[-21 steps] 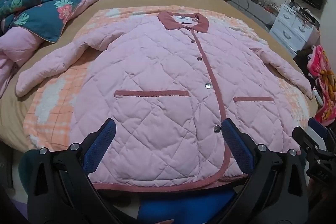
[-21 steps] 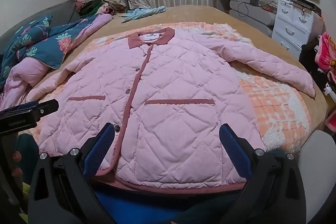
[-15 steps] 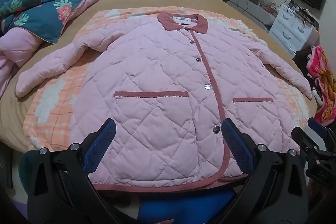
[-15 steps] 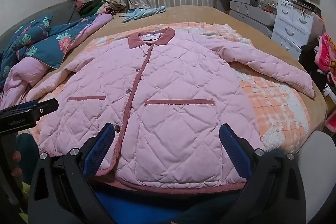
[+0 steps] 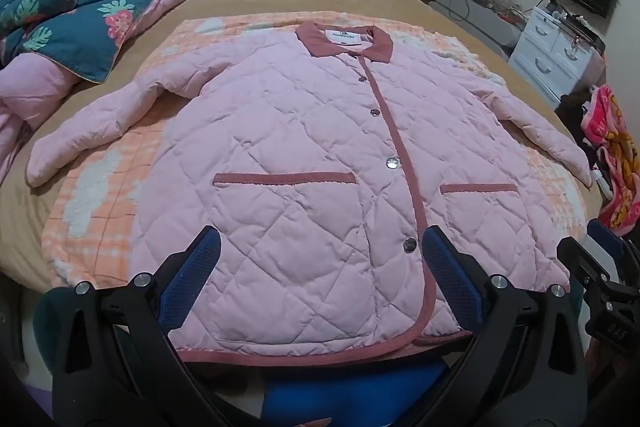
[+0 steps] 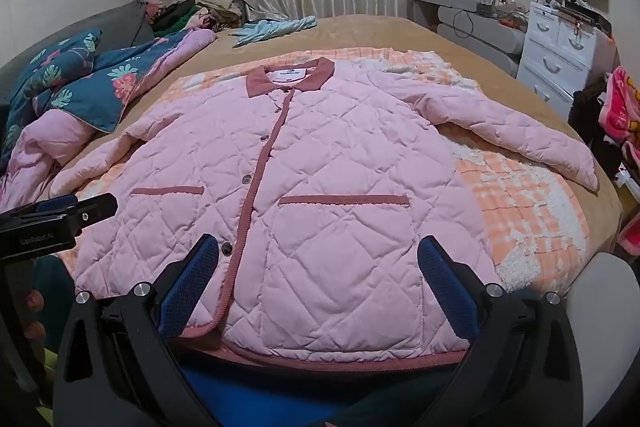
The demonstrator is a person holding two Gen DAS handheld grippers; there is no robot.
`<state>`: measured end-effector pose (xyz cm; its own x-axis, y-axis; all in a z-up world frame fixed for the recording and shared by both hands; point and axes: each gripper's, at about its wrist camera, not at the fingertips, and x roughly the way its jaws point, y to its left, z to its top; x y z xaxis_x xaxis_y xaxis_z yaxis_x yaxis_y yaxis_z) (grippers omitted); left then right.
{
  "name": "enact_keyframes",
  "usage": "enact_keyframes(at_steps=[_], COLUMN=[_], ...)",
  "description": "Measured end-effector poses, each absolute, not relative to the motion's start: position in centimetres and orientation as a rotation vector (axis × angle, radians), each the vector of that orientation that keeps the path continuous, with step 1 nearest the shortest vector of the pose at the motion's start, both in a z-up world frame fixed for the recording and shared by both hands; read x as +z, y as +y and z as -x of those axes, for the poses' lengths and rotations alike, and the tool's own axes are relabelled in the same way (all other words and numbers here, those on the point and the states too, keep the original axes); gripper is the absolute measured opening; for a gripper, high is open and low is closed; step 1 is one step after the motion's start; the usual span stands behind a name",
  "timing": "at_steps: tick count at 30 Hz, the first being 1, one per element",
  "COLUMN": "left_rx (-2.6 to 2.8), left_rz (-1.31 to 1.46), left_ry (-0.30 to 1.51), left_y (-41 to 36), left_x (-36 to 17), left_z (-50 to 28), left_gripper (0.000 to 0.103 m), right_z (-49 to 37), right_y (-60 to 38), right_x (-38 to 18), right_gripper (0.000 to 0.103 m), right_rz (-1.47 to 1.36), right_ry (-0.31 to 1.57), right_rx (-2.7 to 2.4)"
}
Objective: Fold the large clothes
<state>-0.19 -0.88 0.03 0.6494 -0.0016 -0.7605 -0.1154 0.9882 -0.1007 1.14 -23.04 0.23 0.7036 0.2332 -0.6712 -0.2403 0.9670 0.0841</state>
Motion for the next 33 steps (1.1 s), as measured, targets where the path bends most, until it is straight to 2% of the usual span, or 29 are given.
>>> enact_keyframes(at_steps=[33], left_rx=[0.051], left_rz=[0.138], left_ry=[0.867], left_y=[-0.88], left_x=[-0.06], left_z=[-0.03], left_gripper=[0.094], right_z=[-1.23], right_y=[-22.90], right_x=[0.18], right_gripper=[0.099], right_rz=[0.009], right_ry=[0.739], right_rx=[0.272])
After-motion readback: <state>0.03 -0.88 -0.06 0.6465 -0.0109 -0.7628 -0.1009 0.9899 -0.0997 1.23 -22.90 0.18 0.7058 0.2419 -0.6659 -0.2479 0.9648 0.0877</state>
